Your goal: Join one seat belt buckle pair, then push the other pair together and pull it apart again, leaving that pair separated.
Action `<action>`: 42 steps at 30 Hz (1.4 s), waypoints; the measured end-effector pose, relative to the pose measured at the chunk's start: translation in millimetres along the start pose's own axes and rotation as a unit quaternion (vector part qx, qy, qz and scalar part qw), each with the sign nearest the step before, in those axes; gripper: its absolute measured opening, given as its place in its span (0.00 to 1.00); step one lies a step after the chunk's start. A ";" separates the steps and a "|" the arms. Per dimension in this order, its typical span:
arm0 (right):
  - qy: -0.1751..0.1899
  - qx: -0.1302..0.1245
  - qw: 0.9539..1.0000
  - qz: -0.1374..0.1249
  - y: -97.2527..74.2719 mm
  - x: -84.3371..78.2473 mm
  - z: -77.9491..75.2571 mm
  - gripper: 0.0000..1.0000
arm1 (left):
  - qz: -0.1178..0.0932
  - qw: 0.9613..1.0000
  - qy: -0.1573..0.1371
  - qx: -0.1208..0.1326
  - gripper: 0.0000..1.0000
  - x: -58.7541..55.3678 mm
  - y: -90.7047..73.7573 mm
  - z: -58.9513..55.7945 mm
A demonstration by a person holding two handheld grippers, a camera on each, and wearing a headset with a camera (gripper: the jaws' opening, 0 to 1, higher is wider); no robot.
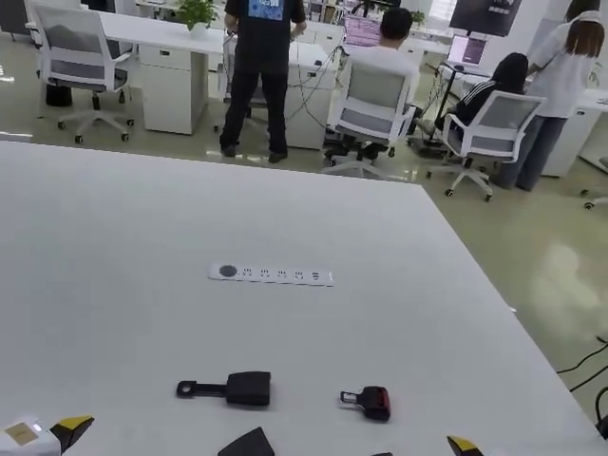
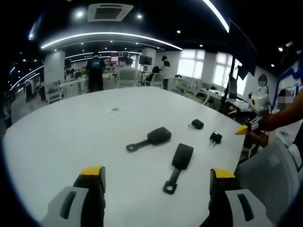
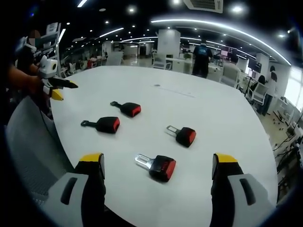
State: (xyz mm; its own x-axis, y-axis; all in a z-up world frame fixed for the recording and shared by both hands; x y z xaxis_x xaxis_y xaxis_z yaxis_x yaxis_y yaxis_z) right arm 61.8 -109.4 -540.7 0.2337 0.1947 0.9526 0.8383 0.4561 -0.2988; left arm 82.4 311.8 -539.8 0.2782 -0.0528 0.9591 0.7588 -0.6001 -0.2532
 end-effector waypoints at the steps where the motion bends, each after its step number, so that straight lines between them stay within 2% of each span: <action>1: 0.000 0.001 1.000 0.000 -0.3 0.7 0.5 0.95 | 0.000 1.000 0.000 -0.001 0.94 1.4 0.5 -3.0; 3: 0.000 0.002 1.000 0.003 2.6 -8.5 -4.8 0.94 | 0.000 1.000 -0.001 -0.001 0.94 2.2 0.2 -5.0; 5: -0.001 0.002 1.000 0.003 1.1 -2.5 -1.9 0.95 | -0.001 1.000 -0.002 0.000 0.94 1.8 0.4 -4.3; 11: -0.001 0.001 1.000 0.003 4.1 -3.1 -6.0 0.95 | 0.001 1.000 -0.002 -0.001 0.94 2.0 1.1 -4.8; 20: 0.000 0.010 1.000 -0.002 9.9 -0.2 1.6 0.94 | 0.004 1.000 -0.001 -0.003 0.94 -1.6 4.5 1.9; 23: 0.001 0.015 1.000 -0.002 11.7 2.5 4.7 0.94 | 0.005 1.000 -0.001 -0.004 0.94 -0.2 6.5 0.1; 25: 0.000 0.018 1.000 -0.001 15.9 -5.7 0.7 0.94 | 0.008 1.000 -0.001 -0.005 0.93 -0.4 6.8 -0.1; 27: 0.000 0.021 1.000 -0.001 14.4 0.2 2.1 0.94 | 0.007 1.000 -0.001 -0.005 0.93 -1.4 7.5 0.6; 33: 0.001 0.024 1.000 -0.002 19.7 -1.8 -4.9 0.94 | 0.011 1.000 -0.001 -0.007 0.93 -1.5 14.8 -1.9; 34: 0.002 0.025 1.000 -0.003 18.6 5.3 -3.4 0.94 | 0.010 1.000 -0.002 -0.007 0.93 -1.0 15.8 -1.9; 36: 0.001 0.028 1.000 -0.006 19.7 7.9 -2.9 0.94 | 0.011 1.000 -0.002 -0.007 0.93 -0.7 16.9 -2.2; 41: -0.001 0.035 0.999 -0.005 24.3 6.4 -3.7 0.94 | 0.017 1.000 0.002 -0.010 0.93 -0.3 19.6 -4.0; 42: -0.002 0.038 0.999 -0.004 27.4 -1.2 -6.7 0.94 | 0.017 1.000 0.002 -0.010 0.93 -0.4 20.3 -3.4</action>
State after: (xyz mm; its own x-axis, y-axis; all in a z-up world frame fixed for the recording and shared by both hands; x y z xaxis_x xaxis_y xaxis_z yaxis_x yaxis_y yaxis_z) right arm 87.8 -102.9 -549.7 0.2254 0.1936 0.9548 0.7997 0.5231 -0.2948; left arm 95.7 296.9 -544.9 0.3016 -0.0769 0.9503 0.7372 -0.6132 -0.2836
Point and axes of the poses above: the centre of the closed fingertips' face, and the gripper's own axes: y roughly forward along the fingers, z roughly to its left, x roughly out of its top, the point moved 8 cm from there along -y, roughly backward along the fingers, and after that the axes turned 15 degrees about -z, right-handed, at the moved point
